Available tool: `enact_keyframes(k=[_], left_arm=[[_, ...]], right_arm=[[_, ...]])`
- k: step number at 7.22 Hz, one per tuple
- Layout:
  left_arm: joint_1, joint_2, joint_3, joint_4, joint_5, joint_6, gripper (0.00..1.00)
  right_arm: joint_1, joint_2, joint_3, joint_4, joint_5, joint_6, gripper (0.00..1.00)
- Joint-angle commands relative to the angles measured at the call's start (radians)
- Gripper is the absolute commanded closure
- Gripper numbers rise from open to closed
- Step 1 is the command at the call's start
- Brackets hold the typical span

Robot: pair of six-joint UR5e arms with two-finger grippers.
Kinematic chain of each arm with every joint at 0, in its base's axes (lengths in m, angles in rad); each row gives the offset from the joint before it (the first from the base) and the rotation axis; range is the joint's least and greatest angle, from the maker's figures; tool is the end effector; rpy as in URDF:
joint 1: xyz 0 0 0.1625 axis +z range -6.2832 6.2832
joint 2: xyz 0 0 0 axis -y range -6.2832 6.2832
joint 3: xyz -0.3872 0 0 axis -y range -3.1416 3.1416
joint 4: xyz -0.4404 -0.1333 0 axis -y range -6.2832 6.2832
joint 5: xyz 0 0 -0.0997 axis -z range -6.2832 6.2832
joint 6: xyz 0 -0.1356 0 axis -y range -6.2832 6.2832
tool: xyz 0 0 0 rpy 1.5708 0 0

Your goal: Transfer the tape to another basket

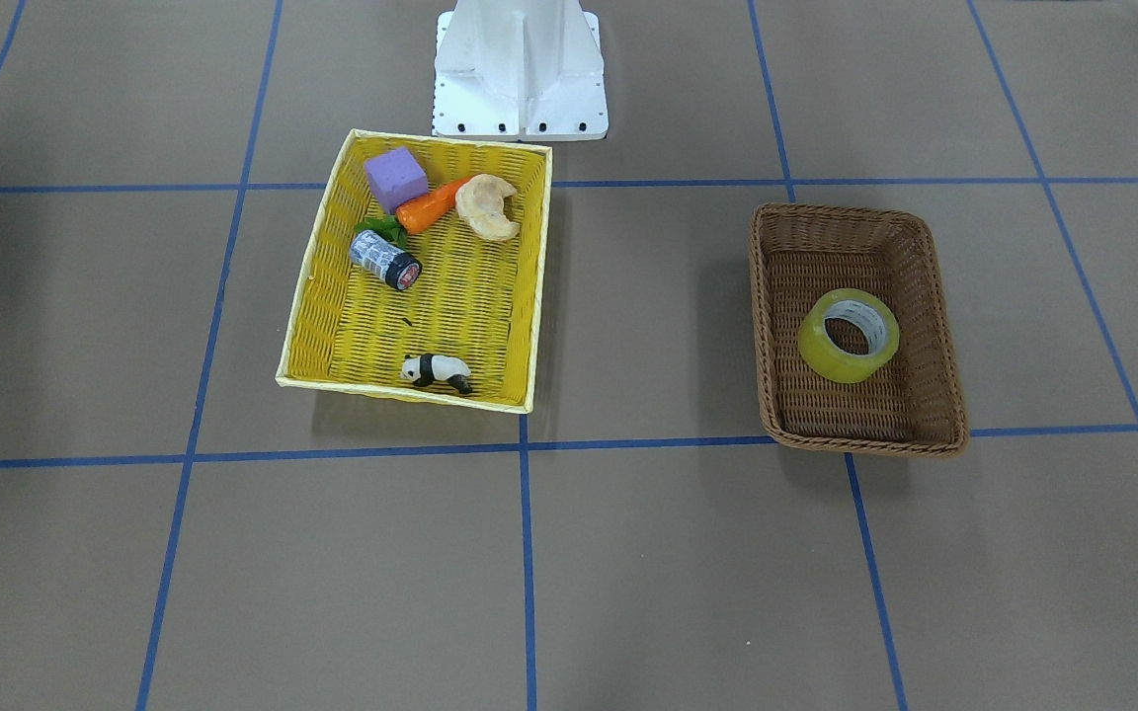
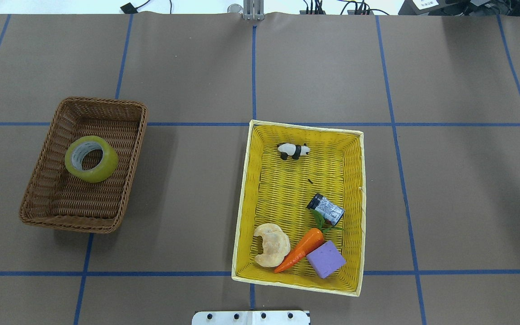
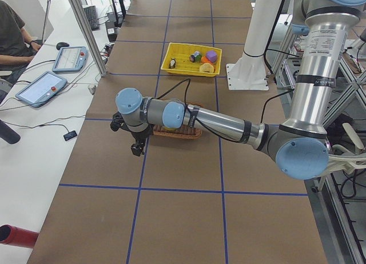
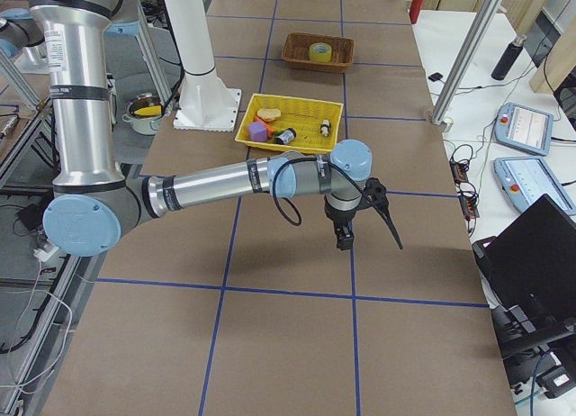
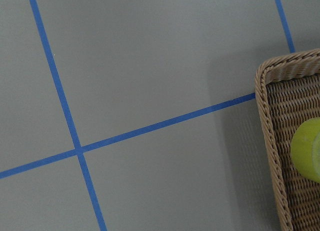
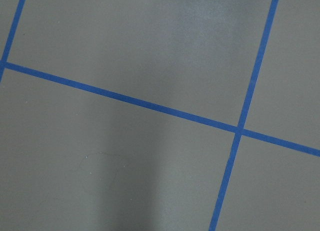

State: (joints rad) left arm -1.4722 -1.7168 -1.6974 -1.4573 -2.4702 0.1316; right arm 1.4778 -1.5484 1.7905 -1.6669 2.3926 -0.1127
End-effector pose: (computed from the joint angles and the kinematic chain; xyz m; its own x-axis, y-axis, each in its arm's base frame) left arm 0.0313 -0.5921 0.4945 0.5888 0.3120 -0.7456 -0.1760 0.9498 0.2585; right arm -0.0171 -0.5491 0.5209 0.6535 -0.2790 0.7036 0.1664 0.9598 0.2260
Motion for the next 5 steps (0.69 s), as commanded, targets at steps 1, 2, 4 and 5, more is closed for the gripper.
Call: enact_keyframes(k=[1, 2, 4, 5], left_arm=[[0.001, 0.011, -0.008, -0.003, 0.001, -0.003, 0.02], [-0.002, 0.023, -0.021, -0.003, -0.001, -0.001, 0.02], [-0.002, 0.063, -0.089, -0.002, 0.001, -0.003, 0.02], [-0.002, 0.083, -0.143, -0.002, 0.005, -0.003, 0.02]], right_arm=[[0.002, -0.027, 0.041, 0.001, 0.007, -0.008, 0.00], [0.002, -0.024, 0.044, 0.001, 0.002, -0.010, 0.00], [0.002, -0.039, 0.056, 0.001, 0.011, -0.012, 0.00], [0.002, -0.056, 0.091, 0.001, 0.001, -0.010, 0.00]])
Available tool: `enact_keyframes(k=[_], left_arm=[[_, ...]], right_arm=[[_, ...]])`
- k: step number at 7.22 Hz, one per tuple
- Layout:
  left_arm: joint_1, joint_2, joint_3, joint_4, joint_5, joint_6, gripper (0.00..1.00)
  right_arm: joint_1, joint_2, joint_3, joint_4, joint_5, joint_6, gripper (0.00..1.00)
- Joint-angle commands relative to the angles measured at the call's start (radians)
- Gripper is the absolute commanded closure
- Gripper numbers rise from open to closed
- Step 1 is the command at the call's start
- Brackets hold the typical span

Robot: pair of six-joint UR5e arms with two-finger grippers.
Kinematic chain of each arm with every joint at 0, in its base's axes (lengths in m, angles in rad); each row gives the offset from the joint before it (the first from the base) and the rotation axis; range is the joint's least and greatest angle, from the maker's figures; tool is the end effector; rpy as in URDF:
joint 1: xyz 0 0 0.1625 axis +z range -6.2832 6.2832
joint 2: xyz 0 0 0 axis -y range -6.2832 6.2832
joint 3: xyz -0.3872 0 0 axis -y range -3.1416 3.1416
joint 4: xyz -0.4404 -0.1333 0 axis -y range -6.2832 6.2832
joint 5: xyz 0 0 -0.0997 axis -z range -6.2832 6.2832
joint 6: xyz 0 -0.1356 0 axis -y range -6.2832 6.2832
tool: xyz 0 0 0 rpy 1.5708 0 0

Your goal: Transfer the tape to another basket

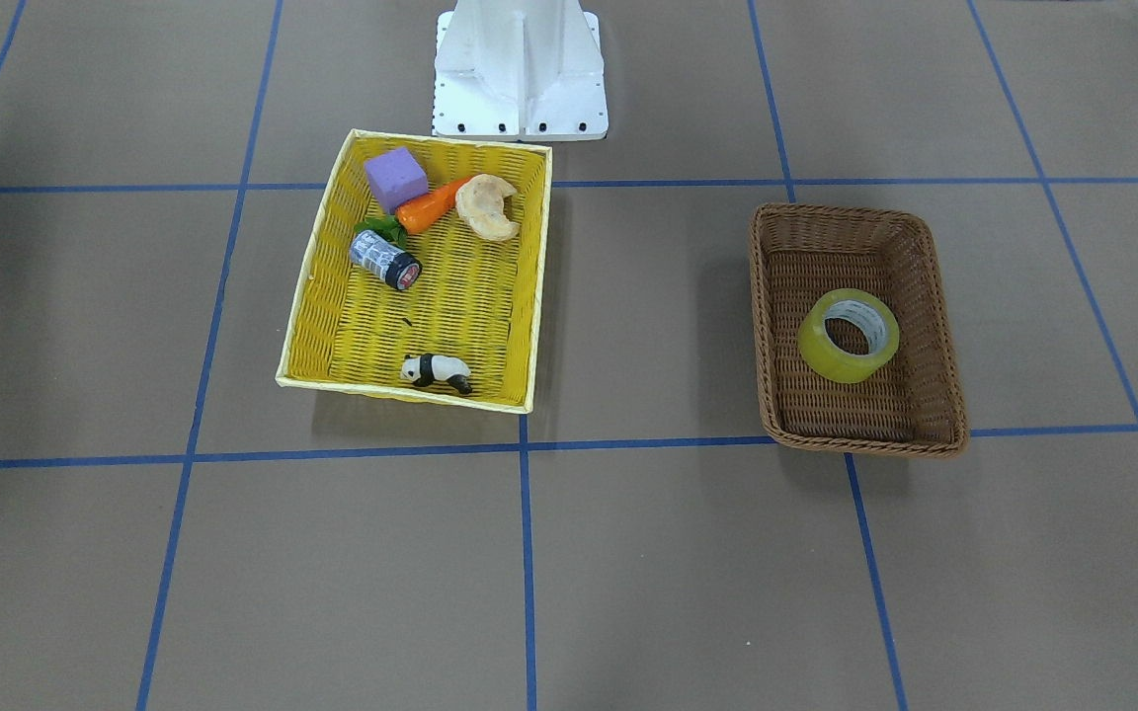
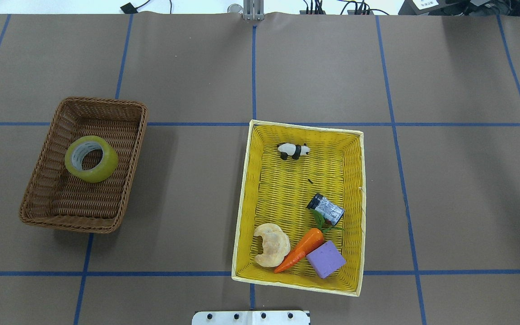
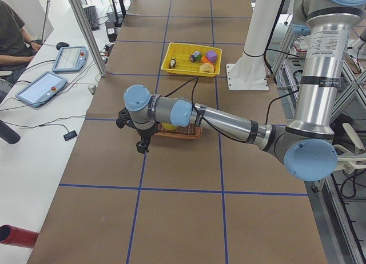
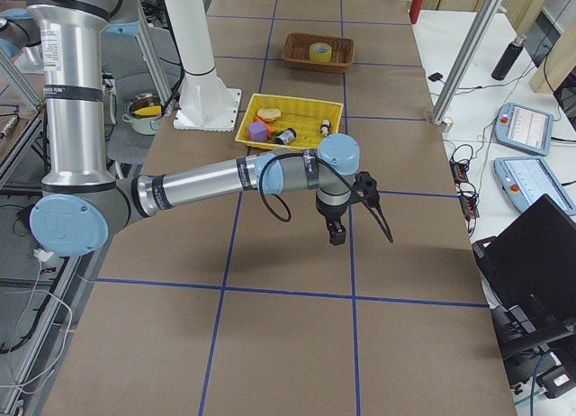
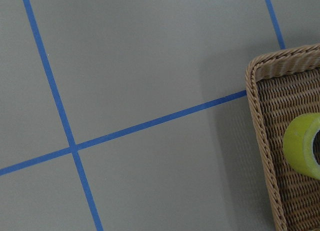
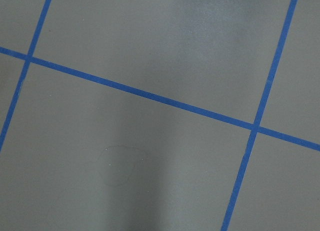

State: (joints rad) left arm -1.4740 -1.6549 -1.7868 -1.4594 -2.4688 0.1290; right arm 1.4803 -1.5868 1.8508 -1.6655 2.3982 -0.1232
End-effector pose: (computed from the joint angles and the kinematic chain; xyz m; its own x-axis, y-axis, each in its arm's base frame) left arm 0.0277 -0.5670 0.4824 0.5888 0.3303 -0.7377 -0.1721 0.9430 0.2849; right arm -0.0148 -0.5335 0.5084 0.6468 -0.3039 0.6994 0.1699 0.9515 0.2564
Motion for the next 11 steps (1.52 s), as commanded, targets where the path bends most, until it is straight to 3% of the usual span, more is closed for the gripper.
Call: enact_keyframes(k=[1, 2, 7, 11], left_arm=[[0.004, 0.021, -0.071, -0.002, -0.002, 0.001, 0.02], [0.003, 0.033, -0.141, 0.001, 0.011, -0.002, 0.02], [0.006, 0.056, -0.078, -0.123, -0.001, 0.000, 0.02], [0.006, 0.058, -0.048, -0.137, -0.001, 0.000, 0.02]], right_arm=[[-0.006, -0.012, -0.010, 0.004, -0.005, -0.004, 0.00], [-0.006, 0.001, -0.021, 0.033, -0.005, 0.011, 0.00], [-0.012, 0.001, 0.011, 0.036, -0.008, 0.011, 0.00], [-0.012, 0.004, 0.019, 0.036, -0.016, 0.011, 0.00]])
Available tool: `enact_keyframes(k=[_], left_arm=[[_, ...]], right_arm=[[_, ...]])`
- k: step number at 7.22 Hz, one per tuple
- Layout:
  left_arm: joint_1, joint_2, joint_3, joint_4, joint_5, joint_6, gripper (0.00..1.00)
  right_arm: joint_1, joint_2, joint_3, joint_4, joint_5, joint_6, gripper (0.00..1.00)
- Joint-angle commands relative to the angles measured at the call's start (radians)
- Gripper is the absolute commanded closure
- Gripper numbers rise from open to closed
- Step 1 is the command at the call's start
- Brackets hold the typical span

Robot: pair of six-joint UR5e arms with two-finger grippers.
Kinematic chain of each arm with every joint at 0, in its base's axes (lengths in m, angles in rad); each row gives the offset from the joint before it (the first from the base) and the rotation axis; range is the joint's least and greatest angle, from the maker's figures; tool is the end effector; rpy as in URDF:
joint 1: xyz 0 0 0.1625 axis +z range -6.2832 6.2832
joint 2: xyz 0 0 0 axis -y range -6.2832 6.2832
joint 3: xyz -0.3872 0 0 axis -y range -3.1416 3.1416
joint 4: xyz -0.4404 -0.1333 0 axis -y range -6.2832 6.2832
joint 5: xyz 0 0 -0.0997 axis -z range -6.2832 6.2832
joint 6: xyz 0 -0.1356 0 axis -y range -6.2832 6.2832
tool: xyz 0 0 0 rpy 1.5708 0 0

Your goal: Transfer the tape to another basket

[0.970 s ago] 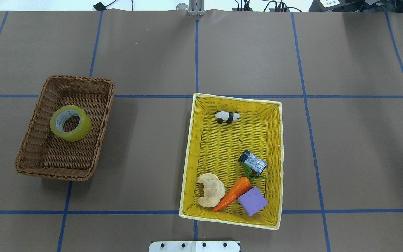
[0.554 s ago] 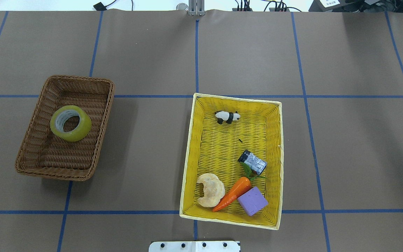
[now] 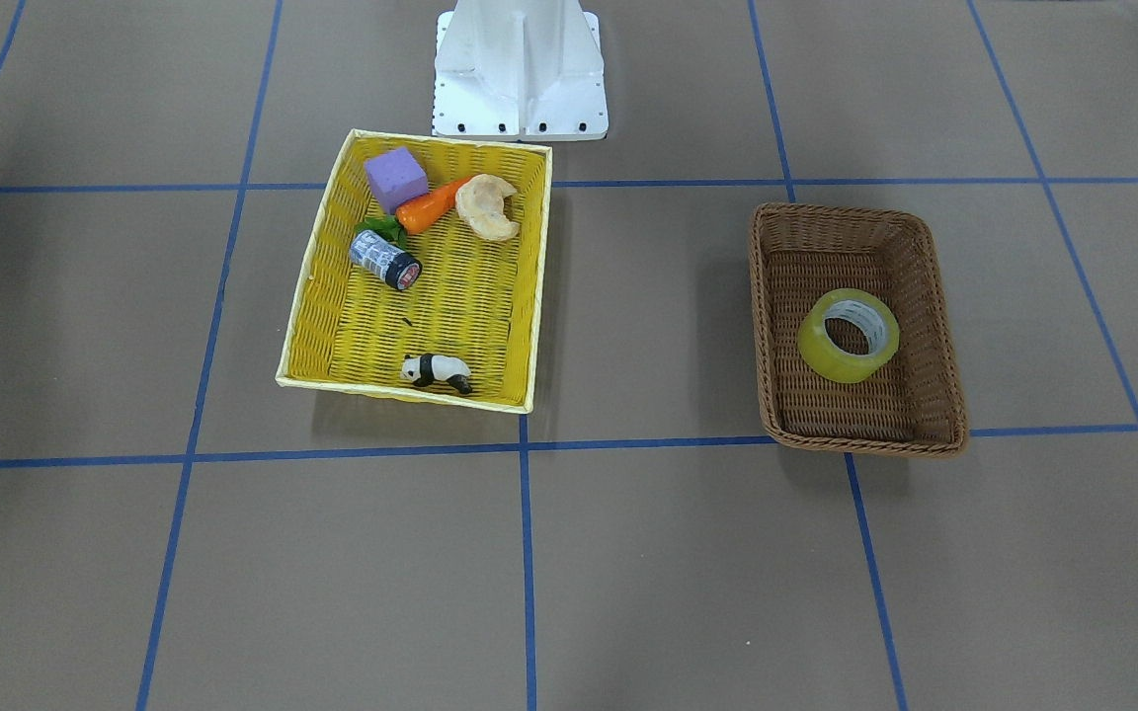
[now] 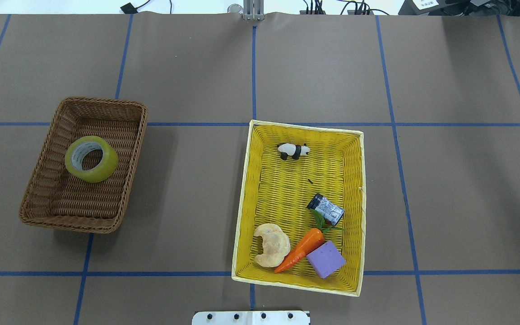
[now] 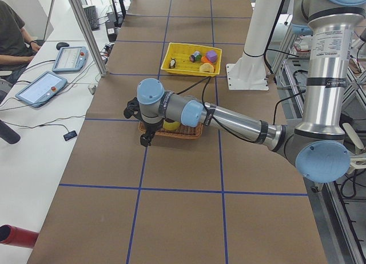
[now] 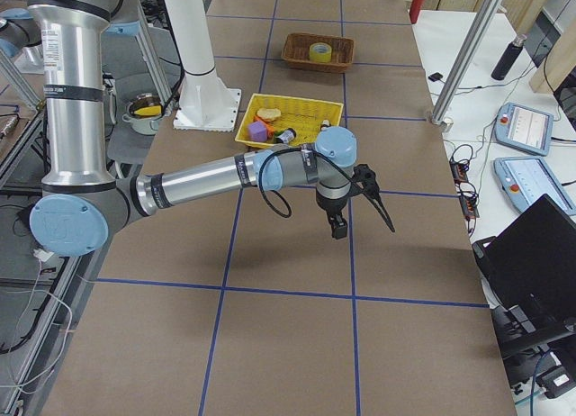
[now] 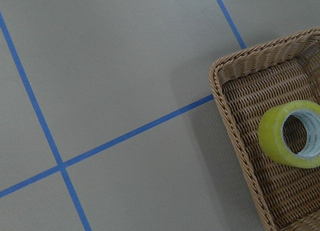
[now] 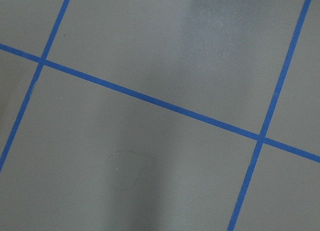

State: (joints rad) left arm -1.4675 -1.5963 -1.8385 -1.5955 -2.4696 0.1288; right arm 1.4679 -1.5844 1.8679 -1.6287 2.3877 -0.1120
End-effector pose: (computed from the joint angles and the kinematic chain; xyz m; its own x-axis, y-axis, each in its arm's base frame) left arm 0.0299 -0.5524 0.4713 0.5765 0.4263 -0.6971 -0.1734 0.8975 0.4055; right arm -0.0207 -0.5362 0.4946 0.6488 -0.3394 0.6811 0.1737 0.9374 0.3017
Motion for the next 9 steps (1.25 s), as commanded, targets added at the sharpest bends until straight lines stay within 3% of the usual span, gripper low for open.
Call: enact_keyframes(k=[1, 9], left_arm=[[0.000, -0.002, 0.005, -0.001, 0.001, 0.000, 0.02], [0.001, -0.031, 0.039, -0.003, 0.011, 0.003, 0.02]], right_arm=[[0.000, 0.001, 0.002, 0.000, -0.004, 0.000, 0.00], [0.000, 0.000, 0.001, 0.001, -0.002, -0.003, 0.00]])
